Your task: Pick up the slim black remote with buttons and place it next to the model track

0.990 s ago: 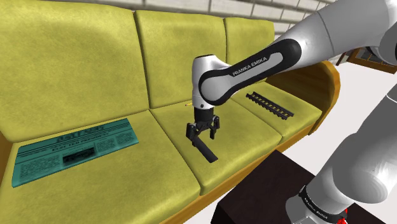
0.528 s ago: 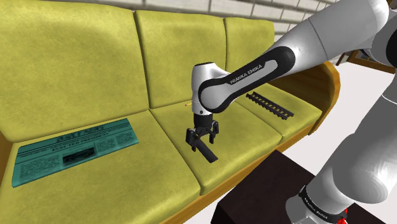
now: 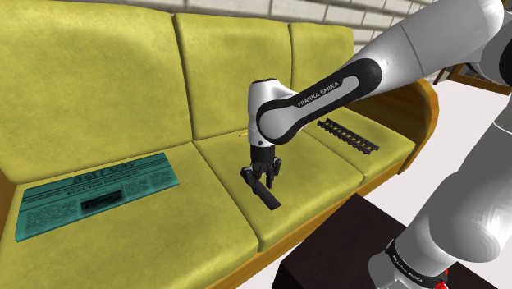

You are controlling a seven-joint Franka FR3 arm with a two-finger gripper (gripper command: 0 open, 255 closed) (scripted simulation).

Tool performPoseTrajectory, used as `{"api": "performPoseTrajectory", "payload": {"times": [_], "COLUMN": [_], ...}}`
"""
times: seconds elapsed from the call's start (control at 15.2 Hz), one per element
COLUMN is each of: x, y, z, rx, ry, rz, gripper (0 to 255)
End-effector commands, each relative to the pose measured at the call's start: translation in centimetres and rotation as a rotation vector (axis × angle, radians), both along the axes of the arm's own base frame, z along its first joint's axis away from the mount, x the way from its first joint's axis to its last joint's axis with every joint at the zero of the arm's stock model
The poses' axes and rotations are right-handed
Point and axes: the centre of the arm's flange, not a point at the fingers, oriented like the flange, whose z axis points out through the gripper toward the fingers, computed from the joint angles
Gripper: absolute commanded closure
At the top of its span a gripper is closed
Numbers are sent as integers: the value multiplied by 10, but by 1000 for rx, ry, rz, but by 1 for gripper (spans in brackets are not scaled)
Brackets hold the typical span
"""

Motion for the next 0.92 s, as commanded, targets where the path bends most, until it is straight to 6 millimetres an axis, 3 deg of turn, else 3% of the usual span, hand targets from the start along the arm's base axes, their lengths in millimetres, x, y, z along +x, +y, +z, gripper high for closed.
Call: {"api": "performPoseTrajectory", "payload": {"times": [0.0,0.4,0.86], "x": [-2,-2,-2], "y": [3,3,4], "z": [-4,-4,33], "rx": [2,2,2], "ry": [6,6,6], "rz": [5,5,5], "gripper": [255,255,255]}}
